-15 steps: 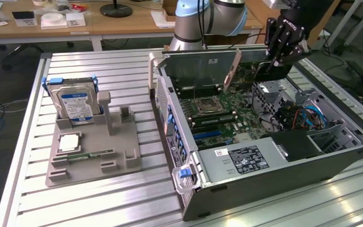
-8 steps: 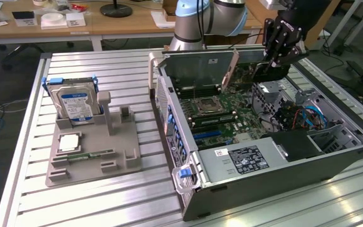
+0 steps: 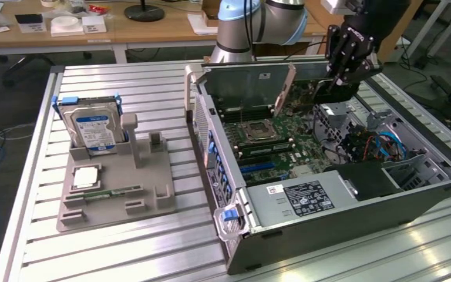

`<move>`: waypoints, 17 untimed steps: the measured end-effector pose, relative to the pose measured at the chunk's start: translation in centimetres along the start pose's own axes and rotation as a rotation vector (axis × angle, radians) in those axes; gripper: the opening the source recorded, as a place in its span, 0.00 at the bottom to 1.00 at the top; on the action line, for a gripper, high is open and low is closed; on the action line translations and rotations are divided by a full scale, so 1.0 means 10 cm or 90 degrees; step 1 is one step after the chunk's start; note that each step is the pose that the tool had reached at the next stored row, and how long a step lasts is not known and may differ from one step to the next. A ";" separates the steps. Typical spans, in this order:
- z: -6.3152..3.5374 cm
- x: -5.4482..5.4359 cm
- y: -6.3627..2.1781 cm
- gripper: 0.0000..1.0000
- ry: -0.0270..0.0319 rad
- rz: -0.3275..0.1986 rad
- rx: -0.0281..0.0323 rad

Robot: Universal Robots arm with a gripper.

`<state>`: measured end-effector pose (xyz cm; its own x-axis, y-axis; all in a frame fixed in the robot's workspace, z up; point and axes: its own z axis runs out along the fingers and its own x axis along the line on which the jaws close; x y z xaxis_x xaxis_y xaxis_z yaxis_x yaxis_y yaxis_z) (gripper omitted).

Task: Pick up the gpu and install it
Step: 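Insert the gpu into the slot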

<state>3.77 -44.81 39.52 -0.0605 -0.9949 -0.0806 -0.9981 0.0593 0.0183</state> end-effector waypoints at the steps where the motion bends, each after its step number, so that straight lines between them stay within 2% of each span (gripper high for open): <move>1: 0.013 0.00 0.002 0.26 0.0000 0.000 0.0000; 10: 0.087 0.02 0.087 0.26 -0.0002 0.000 0.0001; 13: 0.123 0.02 0.096 0.26 0.0000 0.000 0.0000; 17: 0.123 0.02 0.098 0.26 0.0001 0.000 0.0000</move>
<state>2.76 -44.90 38.29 -0.0599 -0.9950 -0.0805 -0.9981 0.0586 0.0182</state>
